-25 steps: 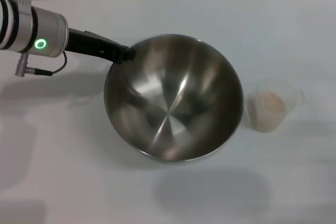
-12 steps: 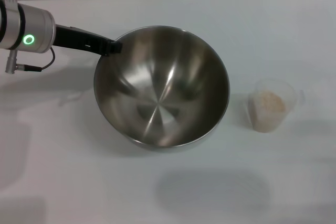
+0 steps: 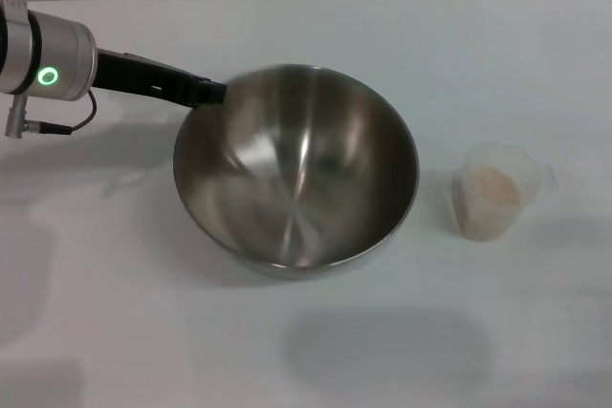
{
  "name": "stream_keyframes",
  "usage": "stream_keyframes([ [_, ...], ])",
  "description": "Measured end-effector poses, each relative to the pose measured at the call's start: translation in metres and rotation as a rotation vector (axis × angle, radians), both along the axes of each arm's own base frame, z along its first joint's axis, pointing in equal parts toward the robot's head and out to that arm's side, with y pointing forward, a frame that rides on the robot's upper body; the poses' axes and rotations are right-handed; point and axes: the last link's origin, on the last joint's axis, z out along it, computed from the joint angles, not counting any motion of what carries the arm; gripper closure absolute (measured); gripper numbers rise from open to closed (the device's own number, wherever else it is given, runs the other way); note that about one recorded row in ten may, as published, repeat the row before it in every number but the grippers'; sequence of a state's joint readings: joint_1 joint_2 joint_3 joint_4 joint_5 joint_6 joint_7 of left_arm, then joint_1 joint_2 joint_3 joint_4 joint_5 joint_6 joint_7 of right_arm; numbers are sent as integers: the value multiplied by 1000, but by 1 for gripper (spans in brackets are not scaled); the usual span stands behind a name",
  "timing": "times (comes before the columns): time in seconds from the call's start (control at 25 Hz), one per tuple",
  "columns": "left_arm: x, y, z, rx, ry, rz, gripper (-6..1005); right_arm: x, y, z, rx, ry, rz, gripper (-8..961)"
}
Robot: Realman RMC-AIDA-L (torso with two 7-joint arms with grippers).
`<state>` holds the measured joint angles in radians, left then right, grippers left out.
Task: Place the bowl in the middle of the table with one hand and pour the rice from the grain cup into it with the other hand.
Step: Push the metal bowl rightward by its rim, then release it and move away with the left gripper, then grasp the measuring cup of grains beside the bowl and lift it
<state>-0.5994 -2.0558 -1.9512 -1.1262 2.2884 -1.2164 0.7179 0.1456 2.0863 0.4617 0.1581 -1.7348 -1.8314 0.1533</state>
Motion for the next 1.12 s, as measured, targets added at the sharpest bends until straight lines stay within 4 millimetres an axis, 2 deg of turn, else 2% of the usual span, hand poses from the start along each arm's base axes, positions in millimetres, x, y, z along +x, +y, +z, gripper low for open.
stream_keyframes([
  [0.16,1,1,2,8,2,-7,854,0,0,0,0,0,0,138],
  [0.28,3,2,7,39,16,-49,757,0,0,0,0,1,0,138],
  [0.4,6,4,22,132,36,-121,659,0,0,0,0,1,0,138],
  [0.56,14,6,51,373,107,-264,469,0,0,0,0,1,0,138],
  [0.64,19,2,63,558,136,-337,381,0,0,0,-1,1,-1,138],
  [0.72,24,-5,72,739,160,-398,298,1,0,0,-1,-2,-3,138],
  [0.8,26,-21,70,927,199,-453,215,1,-2,0,-2,-3,-7,138],
  [0.96,17,-50,51,1244,309,-550,192,3,-4,-1,-14,-12,-10,138],
  [1.04,6,-64,46,1394,305,-583,180,2,-6,-4,-50,-31,1,138],
  [1.12,-9,-78,40,1466,253,-604,182,3,-8,-10,-105,-65,6,138],
])
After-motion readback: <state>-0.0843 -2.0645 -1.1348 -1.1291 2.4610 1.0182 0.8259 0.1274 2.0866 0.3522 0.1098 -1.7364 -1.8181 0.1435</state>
